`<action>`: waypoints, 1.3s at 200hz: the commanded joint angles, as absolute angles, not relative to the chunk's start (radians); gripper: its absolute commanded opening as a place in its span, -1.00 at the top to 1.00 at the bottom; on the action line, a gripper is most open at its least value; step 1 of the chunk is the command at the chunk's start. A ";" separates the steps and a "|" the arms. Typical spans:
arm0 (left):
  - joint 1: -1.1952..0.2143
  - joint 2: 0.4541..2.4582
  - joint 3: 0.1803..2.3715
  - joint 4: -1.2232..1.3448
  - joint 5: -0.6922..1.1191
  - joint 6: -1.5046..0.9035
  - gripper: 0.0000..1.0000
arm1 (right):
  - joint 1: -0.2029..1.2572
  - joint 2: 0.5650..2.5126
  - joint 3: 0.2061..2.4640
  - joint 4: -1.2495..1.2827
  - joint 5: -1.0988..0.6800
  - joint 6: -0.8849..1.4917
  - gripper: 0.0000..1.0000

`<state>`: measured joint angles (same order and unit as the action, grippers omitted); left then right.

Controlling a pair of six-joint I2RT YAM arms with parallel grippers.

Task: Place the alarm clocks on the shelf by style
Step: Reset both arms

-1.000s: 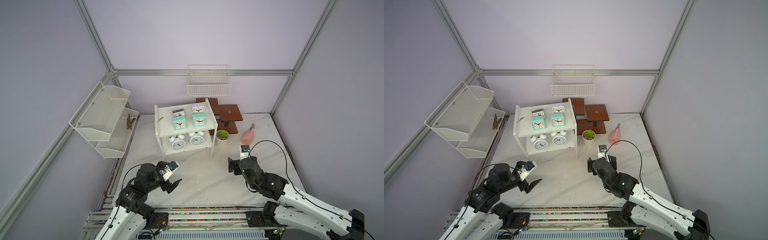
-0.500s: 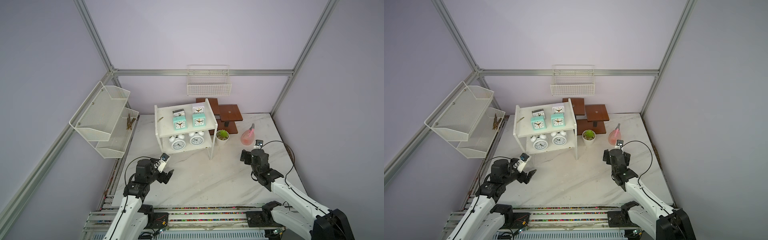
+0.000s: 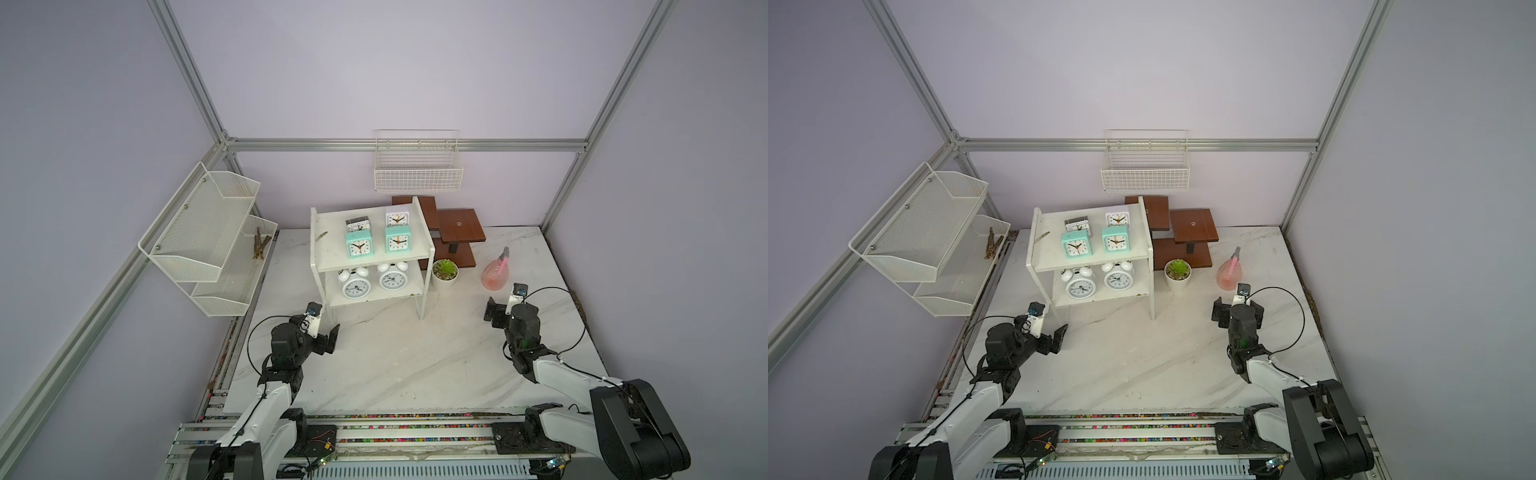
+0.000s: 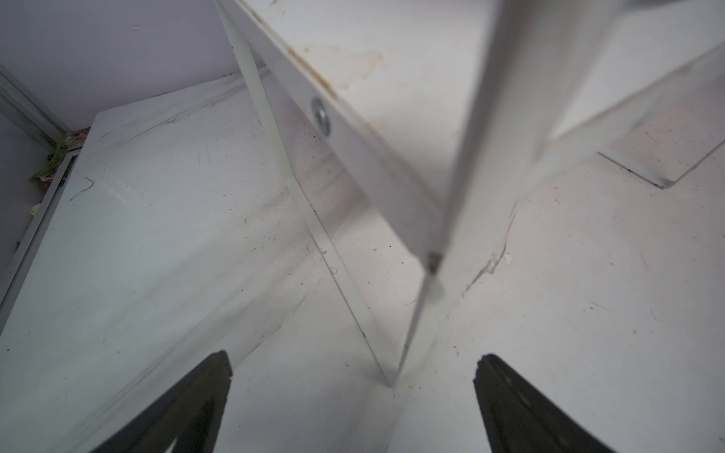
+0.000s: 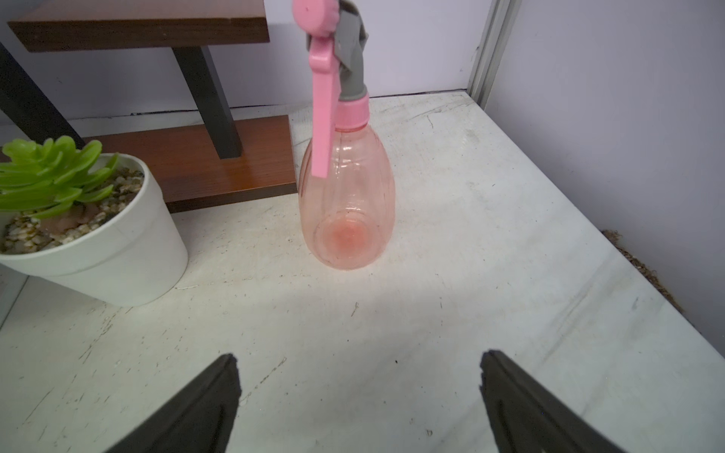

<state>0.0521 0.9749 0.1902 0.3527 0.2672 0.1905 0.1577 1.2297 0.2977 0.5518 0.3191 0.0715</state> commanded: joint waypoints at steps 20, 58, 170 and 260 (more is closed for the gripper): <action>0.057 1.173 0.212 0.816 0.183 0.099 -1.00 | 0.138 1.273 0.305 0.750 0.270 0.026 -1.00; 0.058 1.290 0.225 0.947 0.175 0.071 -1.00 | 0.132 1.314 0.281 0.898 0.256 0.006 -1.00; 0.058 1.566 0.209 1.271 0.114 0.046 -1.00 | 0.132 1.583 0.218 1.323 0.231 -0.031 -1.00; 0.057 1.552 0.353 0.962 -0.122 -0.052 -1.00 | 0.134 1.584 0.215 1.333 0.233 -0.034 -1.00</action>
